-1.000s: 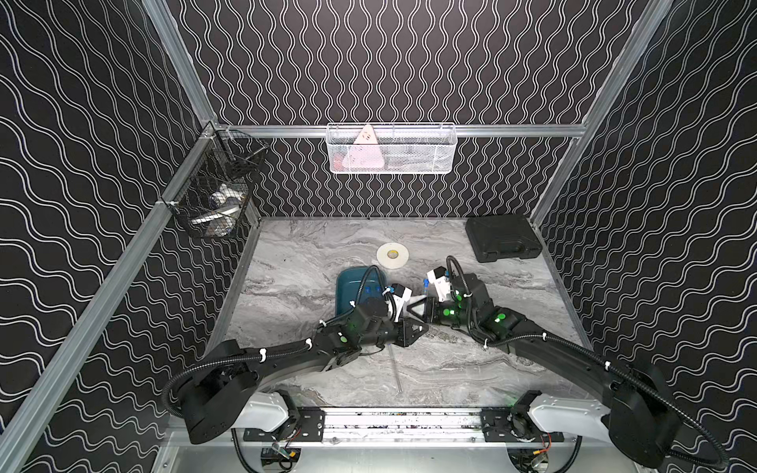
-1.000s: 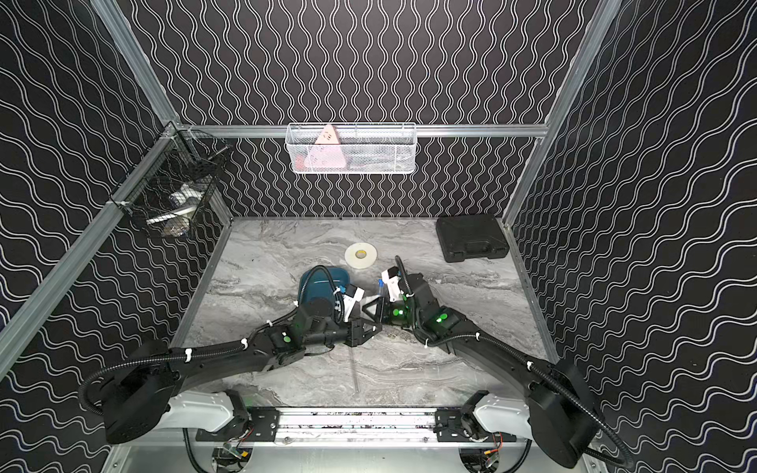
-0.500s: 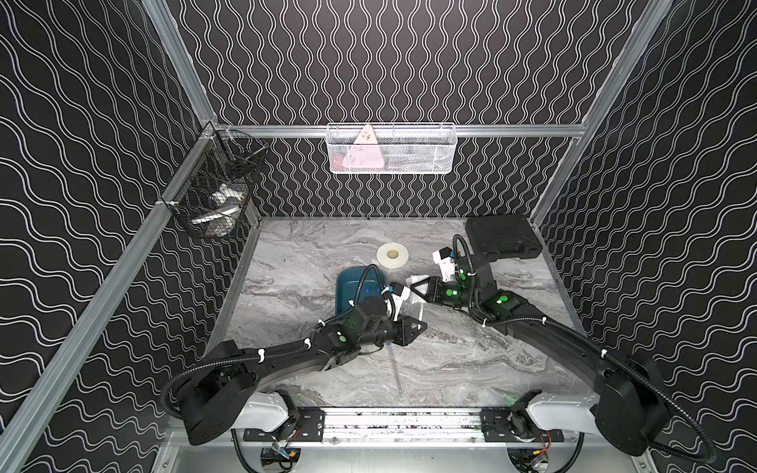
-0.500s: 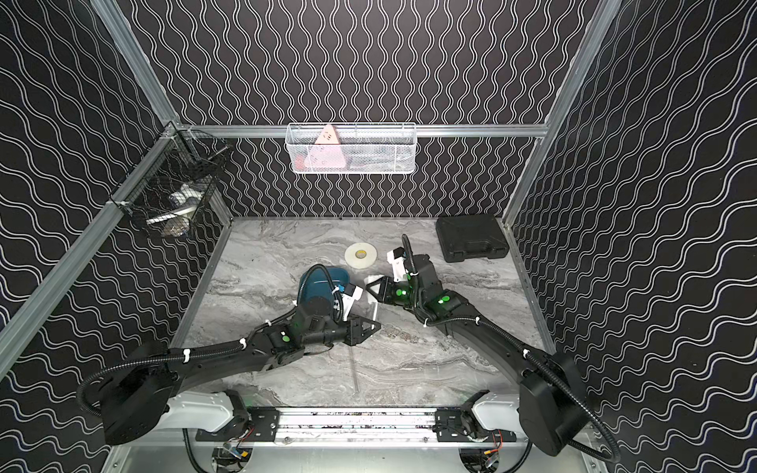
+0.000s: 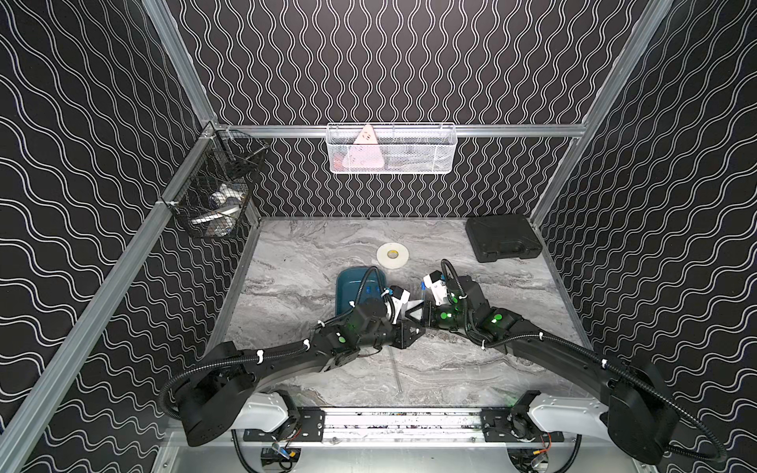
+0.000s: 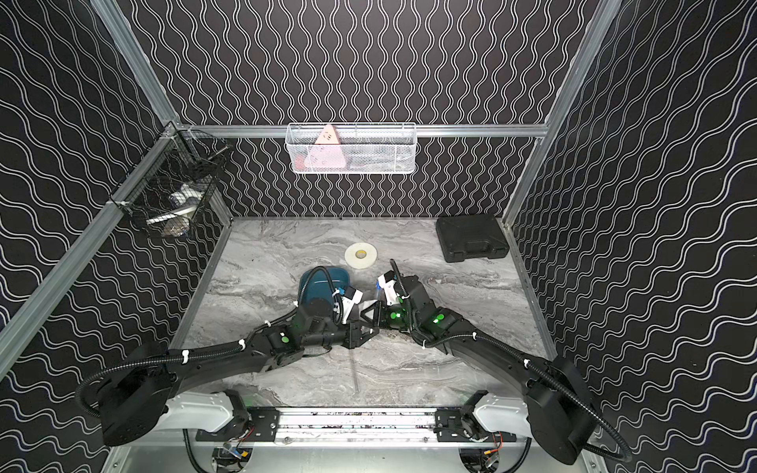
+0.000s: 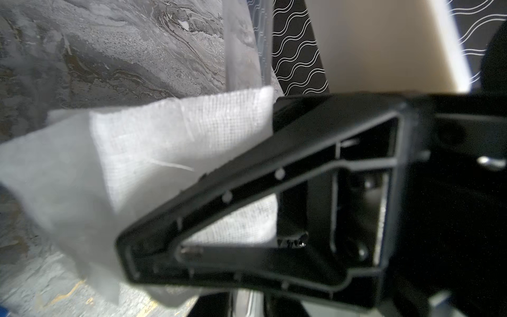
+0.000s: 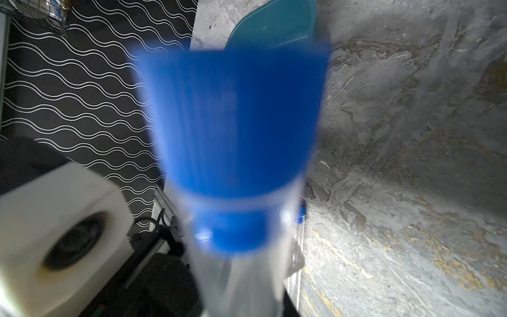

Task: Wipe the exteriors of test tubes
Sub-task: Wipe the dirt from the test tube.

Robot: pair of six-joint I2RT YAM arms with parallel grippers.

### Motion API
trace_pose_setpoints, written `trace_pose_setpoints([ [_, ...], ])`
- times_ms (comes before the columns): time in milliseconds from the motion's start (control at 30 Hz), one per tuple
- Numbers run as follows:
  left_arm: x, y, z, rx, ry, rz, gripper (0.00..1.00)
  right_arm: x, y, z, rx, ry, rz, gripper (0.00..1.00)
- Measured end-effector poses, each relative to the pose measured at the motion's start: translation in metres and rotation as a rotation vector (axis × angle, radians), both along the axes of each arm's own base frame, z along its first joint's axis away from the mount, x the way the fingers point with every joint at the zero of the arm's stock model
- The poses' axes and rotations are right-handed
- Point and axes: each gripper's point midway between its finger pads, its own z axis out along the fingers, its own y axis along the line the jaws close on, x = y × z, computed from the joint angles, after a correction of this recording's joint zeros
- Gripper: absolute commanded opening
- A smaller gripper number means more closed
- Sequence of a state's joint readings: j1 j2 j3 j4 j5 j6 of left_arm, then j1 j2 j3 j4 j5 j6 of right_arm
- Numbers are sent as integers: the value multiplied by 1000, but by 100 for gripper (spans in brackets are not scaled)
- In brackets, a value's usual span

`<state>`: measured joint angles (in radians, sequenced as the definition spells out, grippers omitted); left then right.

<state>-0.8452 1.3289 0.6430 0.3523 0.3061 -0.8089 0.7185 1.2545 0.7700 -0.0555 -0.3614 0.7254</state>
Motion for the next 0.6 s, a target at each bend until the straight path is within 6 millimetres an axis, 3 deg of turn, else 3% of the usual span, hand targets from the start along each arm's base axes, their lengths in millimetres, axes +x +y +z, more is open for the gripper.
trace_pose_setpoints([
  [200,7,2,12,-24,-40,35,20,44,-4,30,37,-40,-25,20],
  [300,9,3,13,-24,-46,46,20,52,-2,35,32,-56,2,20],
  [433,8,3,15,-27,-49,46,20,45,1,37,30,-64,40,20],
  [600,8,3,17,-10,-56,34,20,3,4,15,32,-11,76,20],
])
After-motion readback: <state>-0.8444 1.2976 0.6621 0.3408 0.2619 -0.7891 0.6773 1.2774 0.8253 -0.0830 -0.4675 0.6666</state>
